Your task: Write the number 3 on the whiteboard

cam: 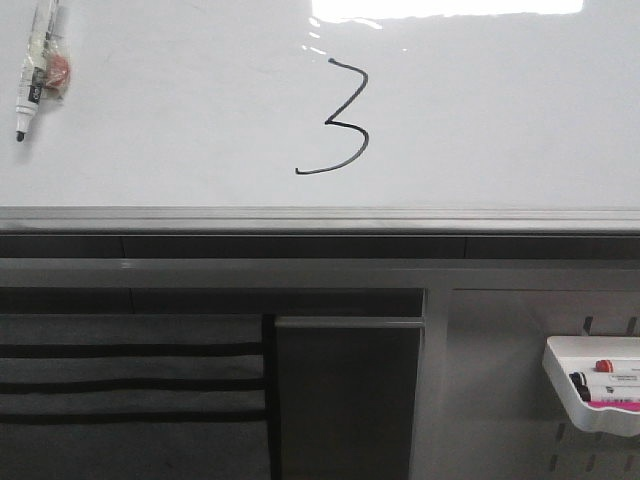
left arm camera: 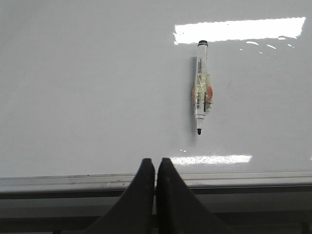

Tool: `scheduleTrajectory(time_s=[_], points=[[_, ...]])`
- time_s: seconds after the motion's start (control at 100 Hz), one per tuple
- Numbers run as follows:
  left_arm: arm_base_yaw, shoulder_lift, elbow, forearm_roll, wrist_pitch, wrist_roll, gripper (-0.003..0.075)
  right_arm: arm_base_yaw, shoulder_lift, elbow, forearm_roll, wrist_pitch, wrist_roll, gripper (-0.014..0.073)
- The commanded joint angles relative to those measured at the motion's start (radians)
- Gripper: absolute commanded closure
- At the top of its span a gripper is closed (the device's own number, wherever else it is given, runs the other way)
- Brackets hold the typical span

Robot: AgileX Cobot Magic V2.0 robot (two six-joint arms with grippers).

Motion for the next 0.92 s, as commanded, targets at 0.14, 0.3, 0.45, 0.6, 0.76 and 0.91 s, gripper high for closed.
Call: scheduleTrajectory(time_s=[0.14, 0.3, 0.45, 0.6, 0.76, 0.91], points=[[0.004, -0.028, 0.008, 0.000, -0.076, -0.011, 0.0741, -0.006, -0.016, 0.027, -0.139, -0.091, 0.132, 0.0663], [0.004, -0.028, 0.008, 0.000, -0.076, -0.011, 0.0741, -0.006, -0.016, 0.027, -0.137, -0.093, 0.132, 0.0663], [0.004, -0.028, 0.008, 0.000, -0.076, -0.011, 0.0741, -0.006, -0.016, 0.027, -0.137, -0.093, 0.132, 0.0663], [0.004, -0.028, 0.008, 0.000, -0.076, -0.011, 0.0741, -0.006, -0.016, 0.027, -0.137, -0.093, 0.132, 0.0663], [0.004, -0.028, 0.008, 0.000, -0.076, -0.011, 0.0741, -0.006, -0.016, 0.027, -0.137, -0.093, 0.132, 0.0663], [0.004, -0.028, 0.008, 0.000, -0.076, -0.011, 0.0741, -0.006, -0.016, 0.027, -0.137, -0.093, 0.132, 0.0663]])
